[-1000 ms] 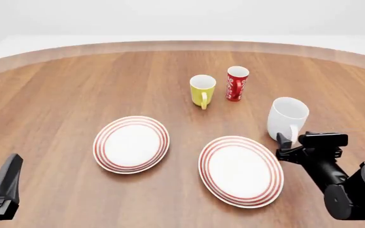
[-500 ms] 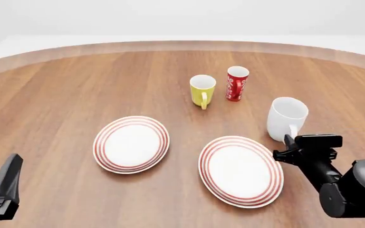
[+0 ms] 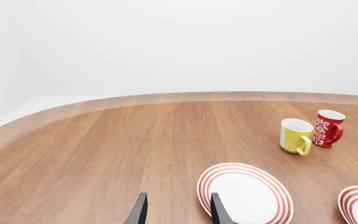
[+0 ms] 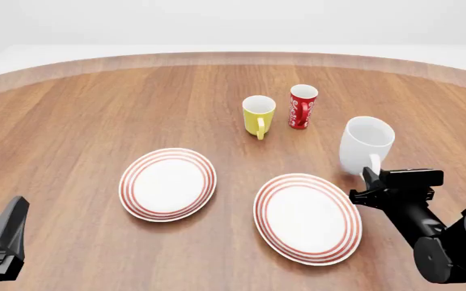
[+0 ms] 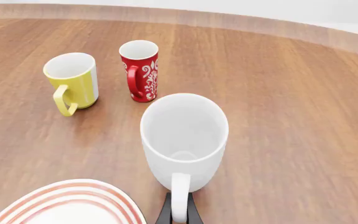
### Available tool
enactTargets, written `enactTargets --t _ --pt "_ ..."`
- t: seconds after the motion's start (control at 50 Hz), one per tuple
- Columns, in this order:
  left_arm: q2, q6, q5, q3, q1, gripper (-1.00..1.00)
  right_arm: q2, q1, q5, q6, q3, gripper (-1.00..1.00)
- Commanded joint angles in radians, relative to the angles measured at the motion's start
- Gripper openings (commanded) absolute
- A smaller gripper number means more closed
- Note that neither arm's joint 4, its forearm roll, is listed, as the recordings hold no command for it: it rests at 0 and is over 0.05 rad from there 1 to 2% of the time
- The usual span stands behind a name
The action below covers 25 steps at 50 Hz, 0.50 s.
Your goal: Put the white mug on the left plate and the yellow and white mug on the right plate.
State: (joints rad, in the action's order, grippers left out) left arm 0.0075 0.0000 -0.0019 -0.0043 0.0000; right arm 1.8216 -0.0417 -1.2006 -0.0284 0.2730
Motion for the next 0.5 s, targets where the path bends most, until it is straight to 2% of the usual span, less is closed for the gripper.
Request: enactTargets --t 0.02,0.16,0.18,0.5 --pt "0.000 0.000 0.000 0.000 0.000 1.00 -0.111 -0.018 0.034 -0.004 -0.029 -1.00" --pt "0.000 0.000 0.000 0.000 0.000 1.00 -0.180 -0.034 0.074 -0.009 -0.035 -1.00" --pt "0.000 0.000 0.000 0.000 0.000 1.00 -0.211 -0.061 0.062 -0.020 -0.053 -1.00" --pt "0.000 0.000 0.000 0.000 0.000 1.00 -0.404 -0.130 0.190 -0.034 -0.075 -1.00"
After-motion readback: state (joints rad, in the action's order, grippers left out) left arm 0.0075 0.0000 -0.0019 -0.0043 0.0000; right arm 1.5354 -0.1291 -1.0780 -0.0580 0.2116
